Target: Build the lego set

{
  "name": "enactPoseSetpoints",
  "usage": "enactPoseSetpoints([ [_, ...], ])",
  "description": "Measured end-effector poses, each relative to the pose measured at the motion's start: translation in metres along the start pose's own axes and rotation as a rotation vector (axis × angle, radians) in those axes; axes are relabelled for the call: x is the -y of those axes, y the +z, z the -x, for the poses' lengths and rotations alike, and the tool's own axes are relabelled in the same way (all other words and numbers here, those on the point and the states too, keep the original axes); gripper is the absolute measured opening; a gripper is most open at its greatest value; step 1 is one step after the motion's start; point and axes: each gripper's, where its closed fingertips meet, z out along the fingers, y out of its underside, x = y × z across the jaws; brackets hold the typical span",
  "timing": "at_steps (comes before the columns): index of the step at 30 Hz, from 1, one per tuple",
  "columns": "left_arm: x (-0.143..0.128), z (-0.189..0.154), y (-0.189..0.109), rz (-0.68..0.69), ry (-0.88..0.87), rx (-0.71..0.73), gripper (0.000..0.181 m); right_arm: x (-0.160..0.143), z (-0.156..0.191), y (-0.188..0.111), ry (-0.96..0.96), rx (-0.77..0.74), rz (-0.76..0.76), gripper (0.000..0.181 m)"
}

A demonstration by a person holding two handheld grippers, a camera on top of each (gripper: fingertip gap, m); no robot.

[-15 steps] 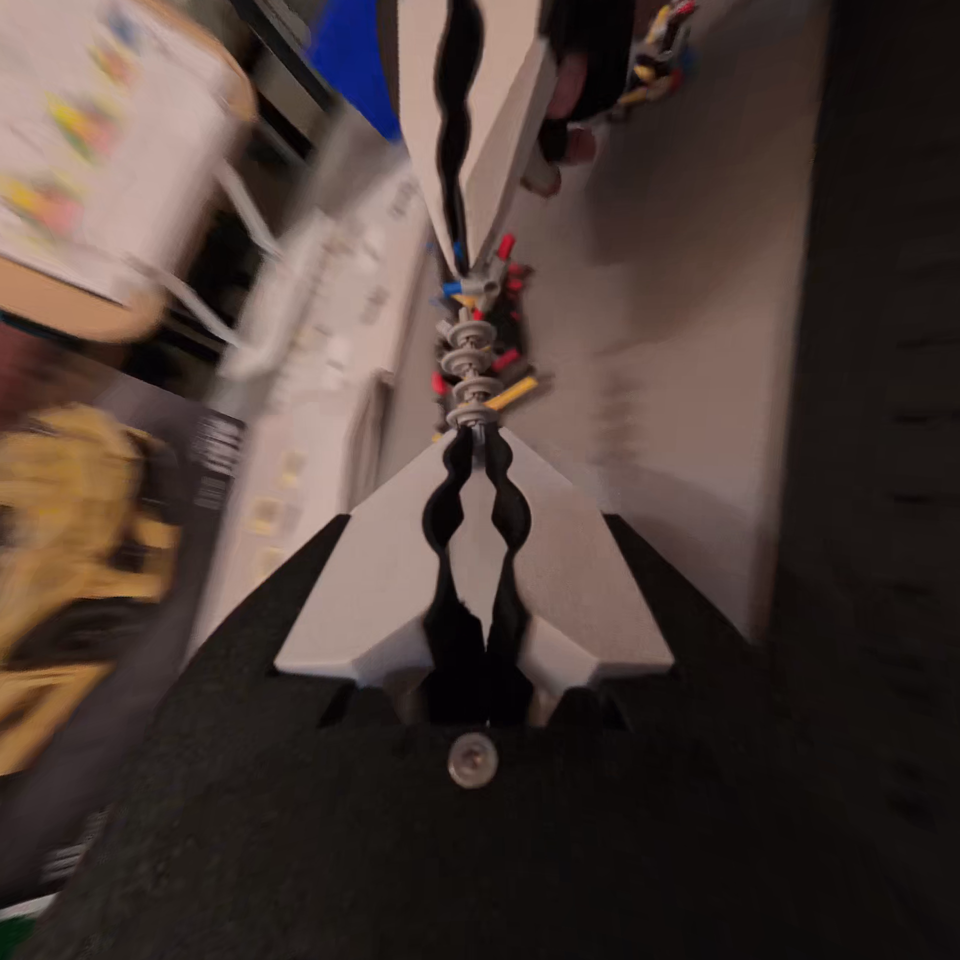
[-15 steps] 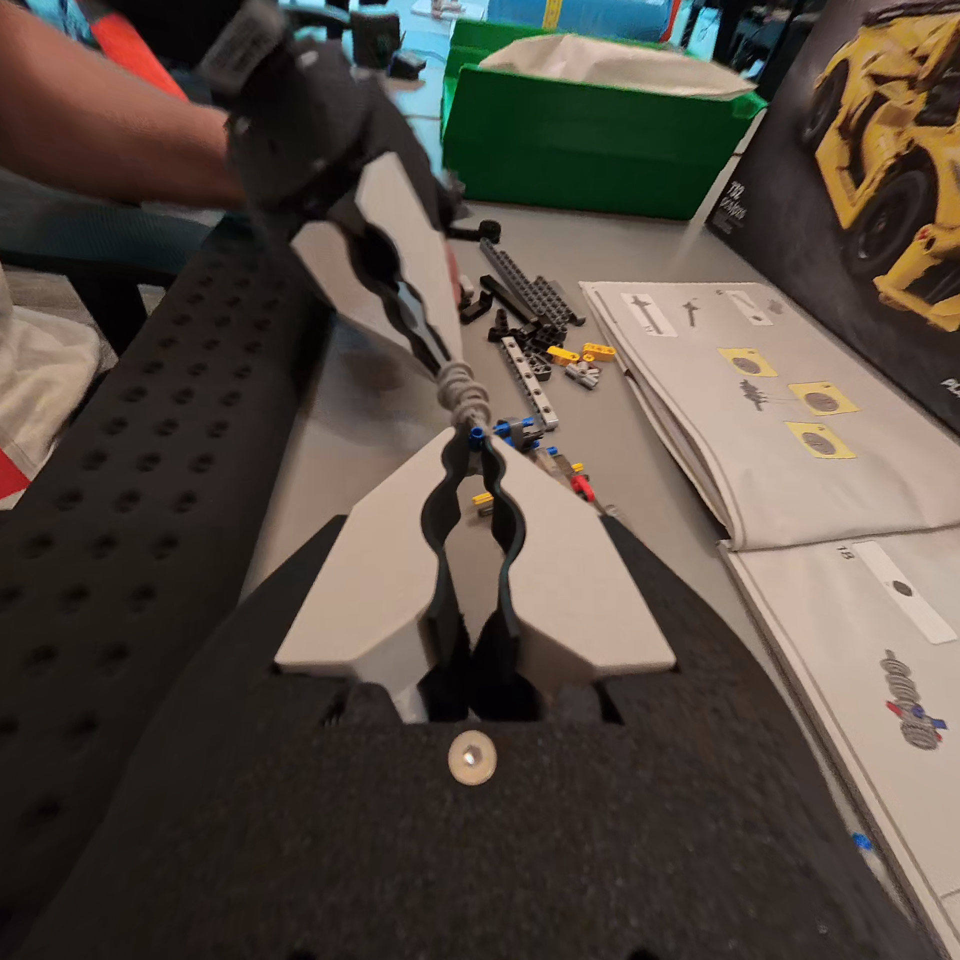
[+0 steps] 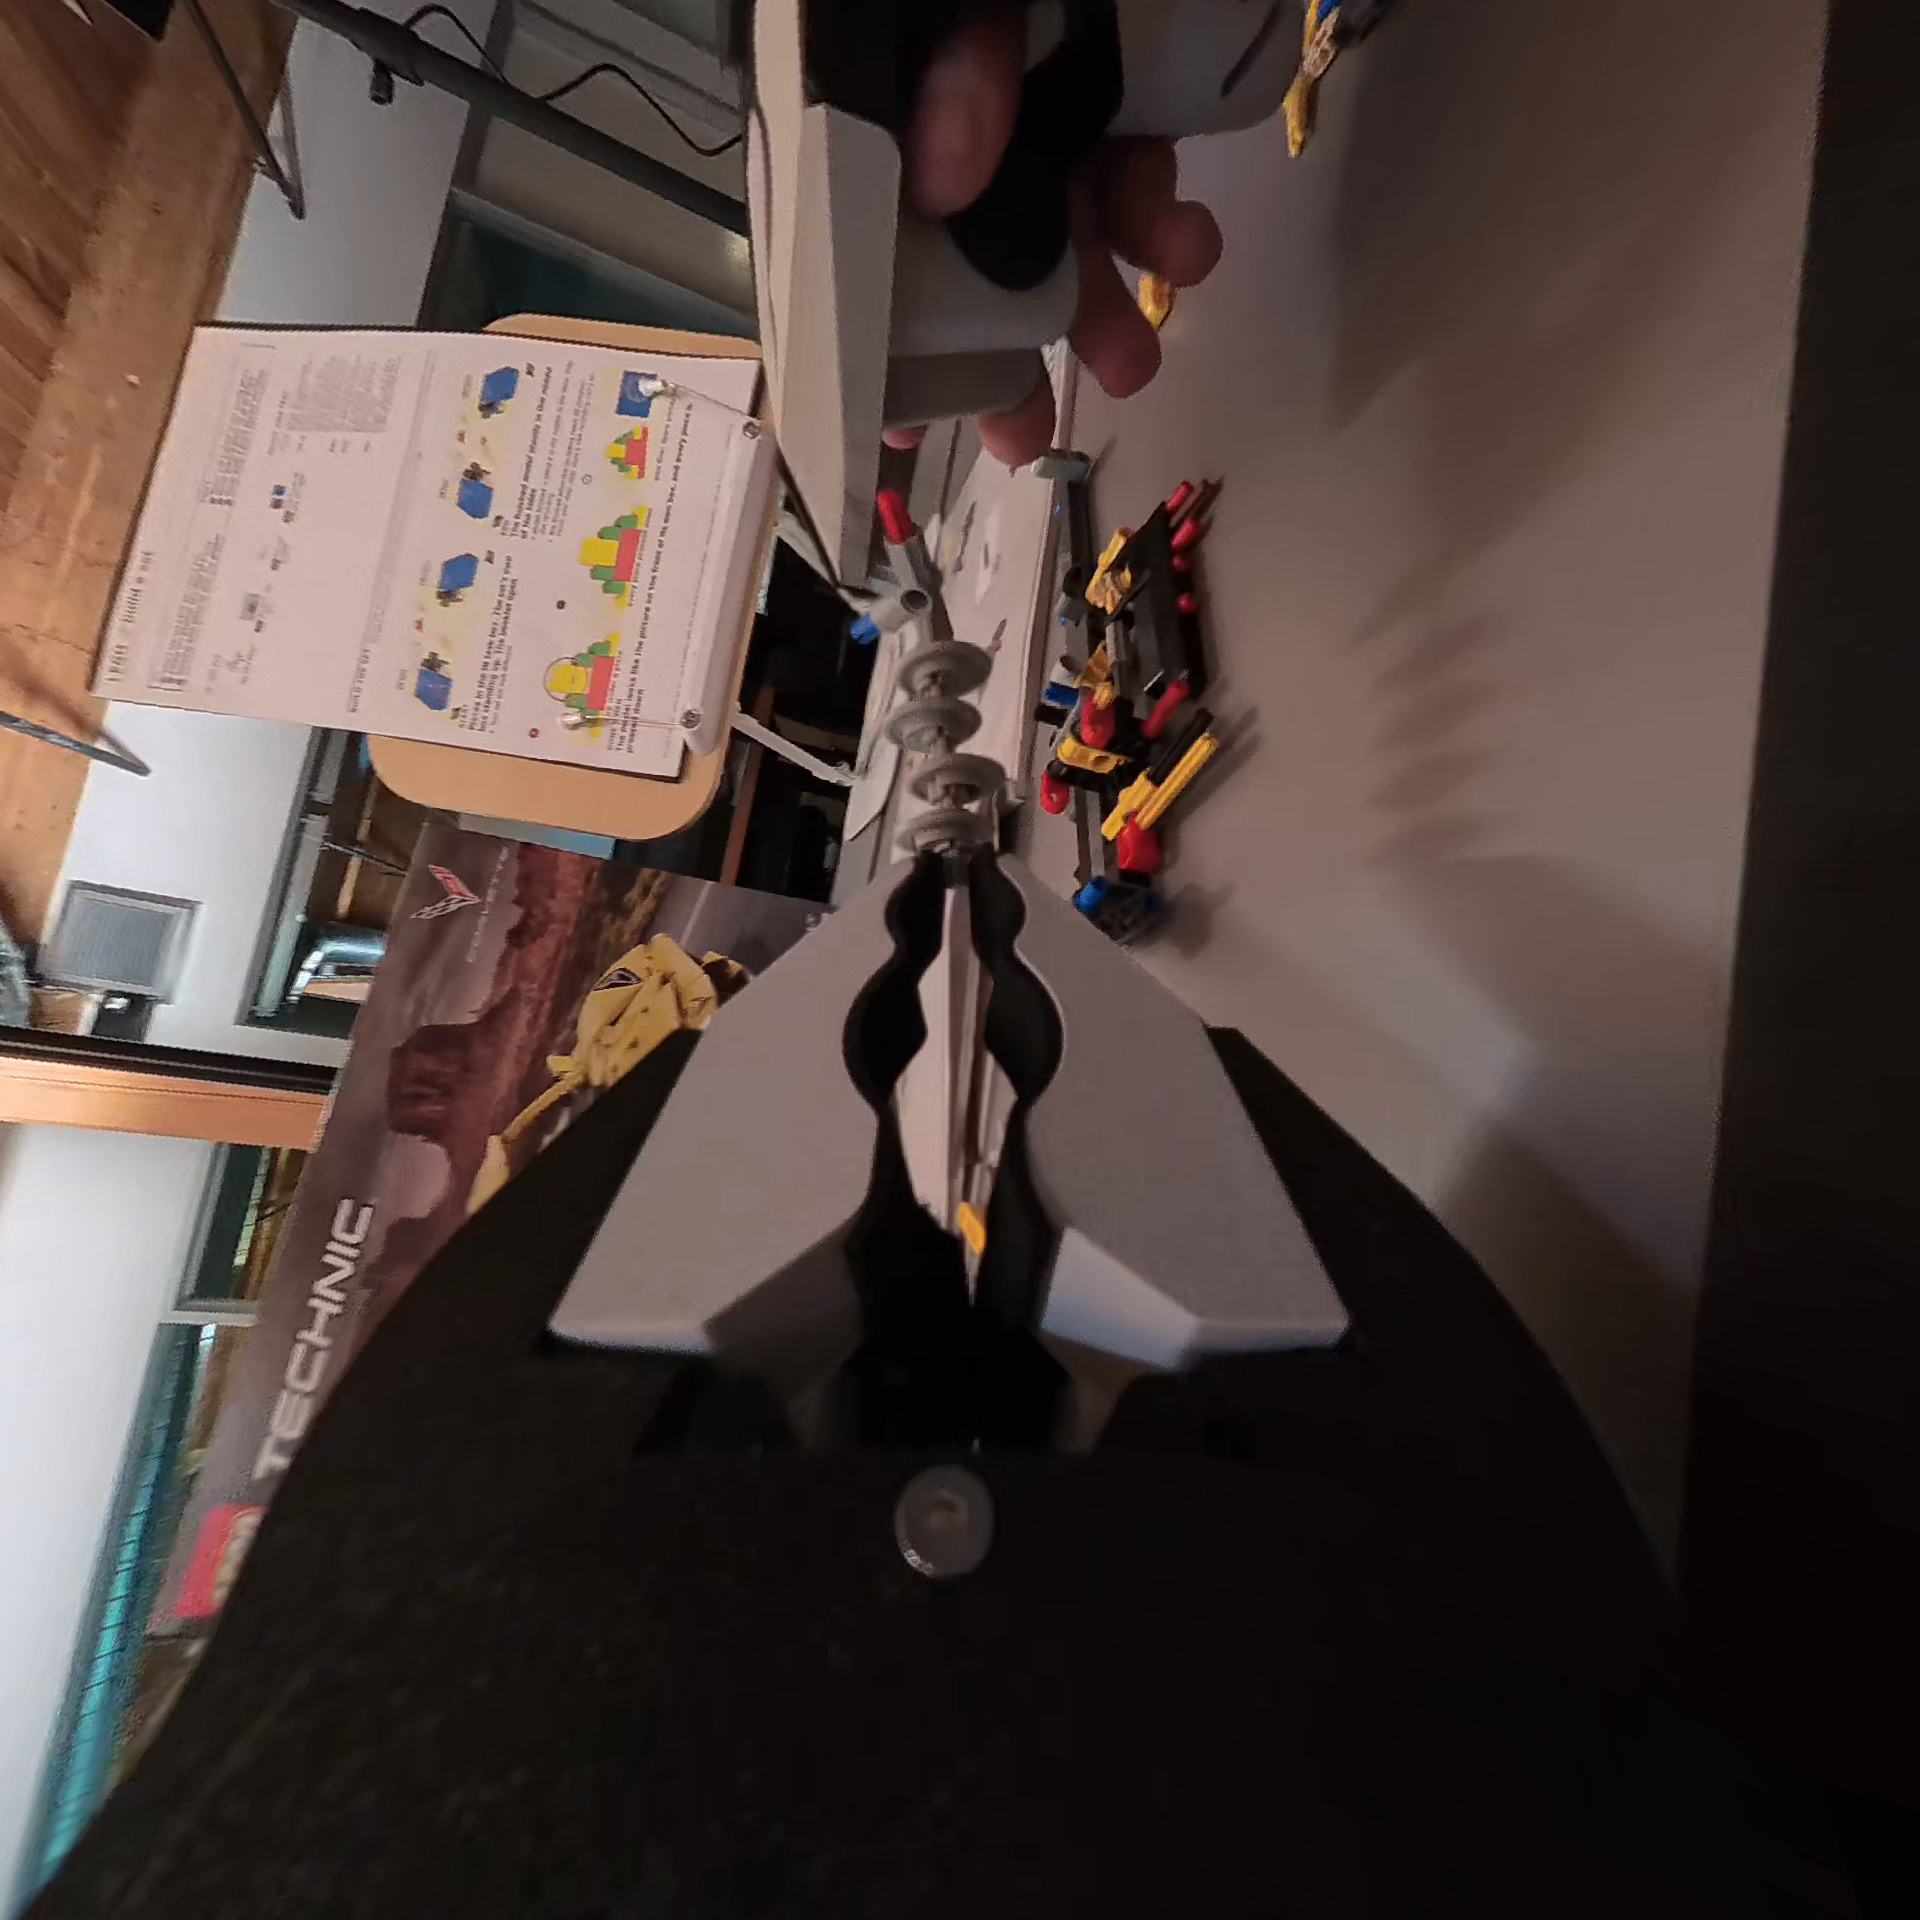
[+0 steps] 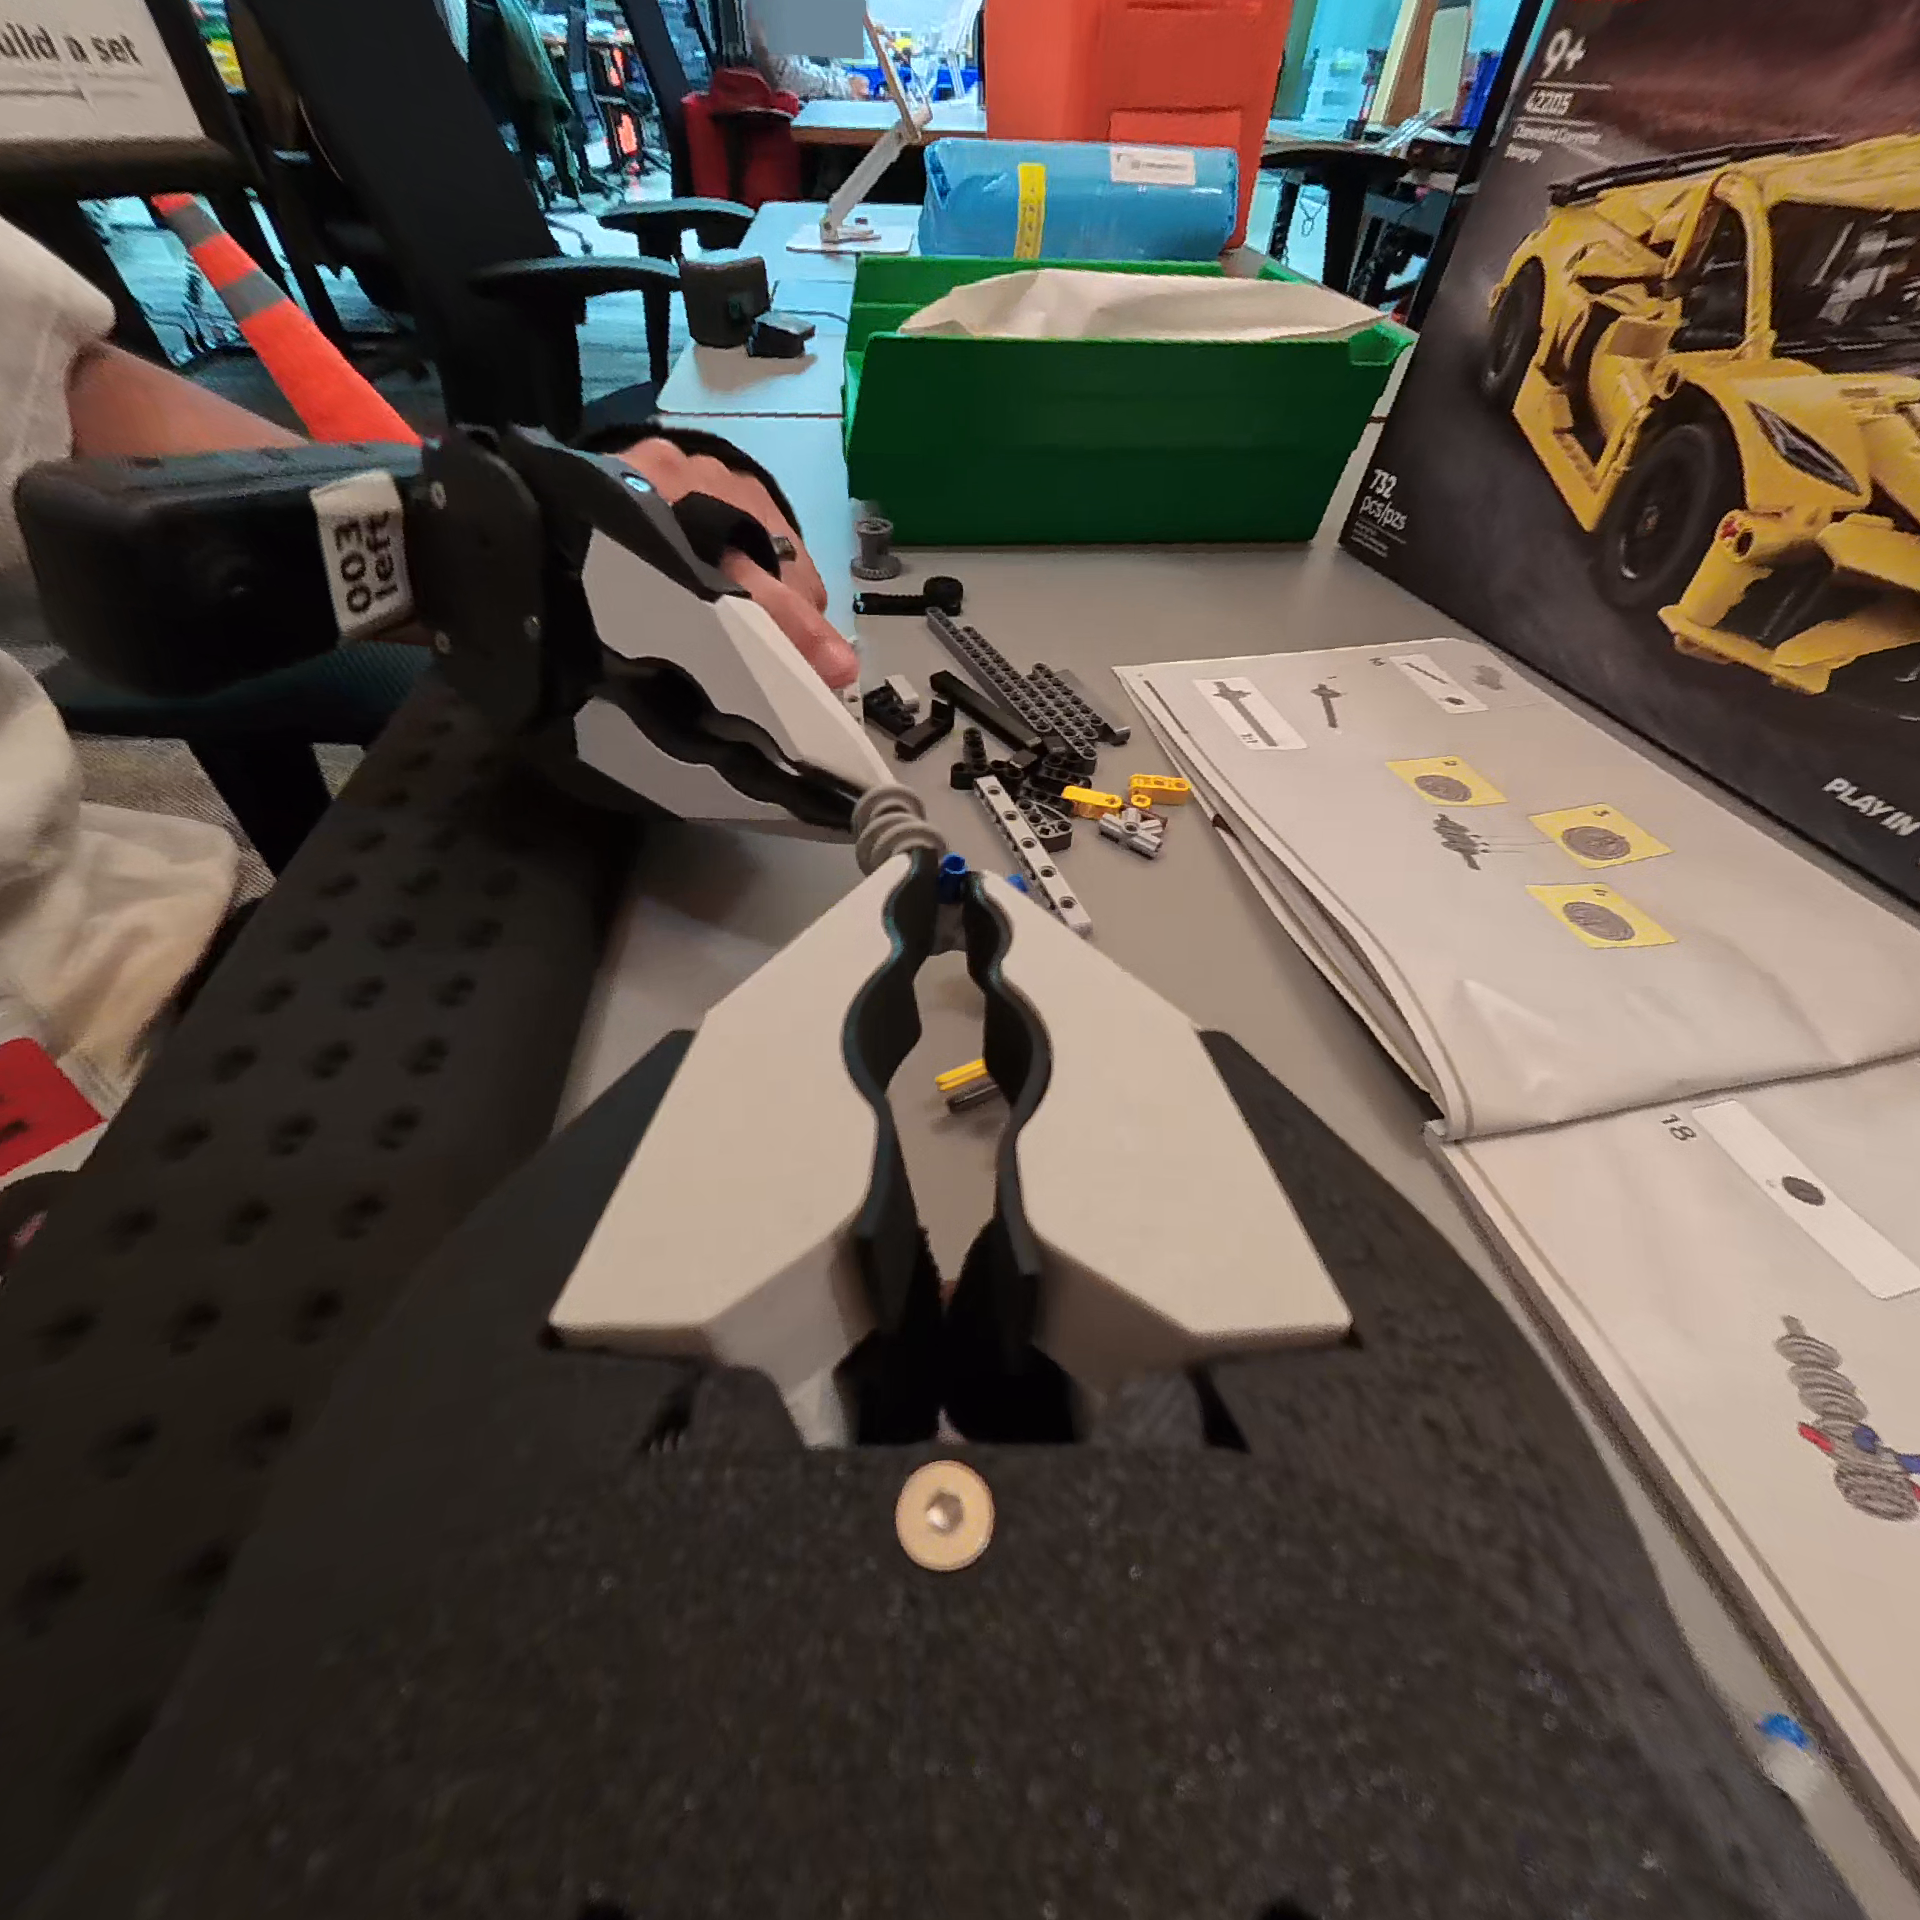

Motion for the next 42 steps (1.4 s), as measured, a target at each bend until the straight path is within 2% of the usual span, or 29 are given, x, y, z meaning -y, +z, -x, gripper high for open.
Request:
enactPoseSetpoints([
  [9, -0.007, -0.001, 0.007, -0.027, -0.134, -0.064, 0.003, 0.001, -0.02, -0.009, 0.003, -0.12, 0.025, 0.003],
  [16, -0.015, 0.008, 0.008, -0.027, -0.374, -0.116, 0.004, 0.0, -0.03, -0.013, 0.089, -0.139, 0.024, 0.004],
  [25, -0.011, 0.007, 0.007, -0.041, -0.36, -0.122, 0.004, -0.005, -0.03, -0.01, 0.137, -0.114, 0.022, 0.003],
  [35, -0.01, -0.004, 0.008, -0.024, -0.356, -0.183, 0.003, -0.01, -0.021, -0.003, 0.313, 0.015, 0.0, 0.003],
  [42, -0.013, -0.014, 0.01, 0.011, -0.339, -0.228, 0.003, -0.021, -0.015, 0.008, 0.227, -0.004, 0.069, 0.003],
])
